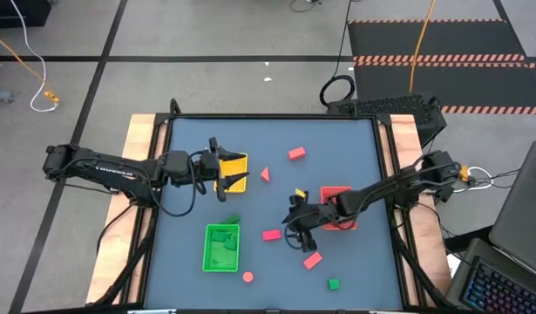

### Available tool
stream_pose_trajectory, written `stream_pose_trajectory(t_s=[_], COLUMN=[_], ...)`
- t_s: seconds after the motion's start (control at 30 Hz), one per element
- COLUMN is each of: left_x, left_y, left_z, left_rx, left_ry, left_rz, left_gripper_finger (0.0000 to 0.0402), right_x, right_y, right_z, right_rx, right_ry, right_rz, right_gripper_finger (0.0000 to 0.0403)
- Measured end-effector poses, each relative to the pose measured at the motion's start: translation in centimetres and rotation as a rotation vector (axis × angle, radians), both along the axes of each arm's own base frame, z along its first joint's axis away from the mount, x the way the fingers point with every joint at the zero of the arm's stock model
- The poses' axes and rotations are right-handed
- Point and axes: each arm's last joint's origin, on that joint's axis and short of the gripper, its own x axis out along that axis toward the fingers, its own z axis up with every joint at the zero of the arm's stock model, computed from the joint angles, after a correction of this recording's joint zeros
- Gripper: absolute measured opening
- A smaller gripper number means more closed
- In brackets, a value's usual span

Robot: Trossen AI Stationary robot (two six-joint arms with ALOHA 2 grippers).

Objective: Sort & place blocks by color
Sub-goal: Put the red block into the orange bin

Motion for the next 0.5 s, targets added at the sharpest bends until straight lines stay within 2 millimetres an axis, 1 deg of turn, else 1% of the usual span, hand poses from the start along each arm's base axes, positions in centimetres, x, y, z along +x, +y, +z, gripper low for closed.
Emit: stream_pose_trajectory(t_s=[0.1, 0.3, 0.4, 0.5], left_x=[0.0, 0.0, 0.0, 0.0], left_y=[0.0, 0.0, 0.0, 0.0], left_z=[0.0, 0.0, 0.0, 0.0], left_rx=[-0.001, -0.001, -0.001, -0.001], left_ry=[0.0, 0.0, 0.0, -0.001], left_rz=[0.0, 0.0, 0.0, 0.0], left_gripper_finger=[0.0255, 0.0255, 0.0255, 0.0255], right_x=[0.6, 1.2, 1.5, 1.8], right_y=[0.1, 0.3, 0.4, 0.5], right_z=[-0.8, -1.4, -1.9, -2.5], right_rx=[-0.008, 0.021, 0.027, 0.033], right_ry=[-0.017, -0.049, -0.059, -0.058], right_rz=[0.002, -0.015, -0.018, -0.023], right_gripper_finger=[0.0236, 0.0287, 0.0303, 0.031])
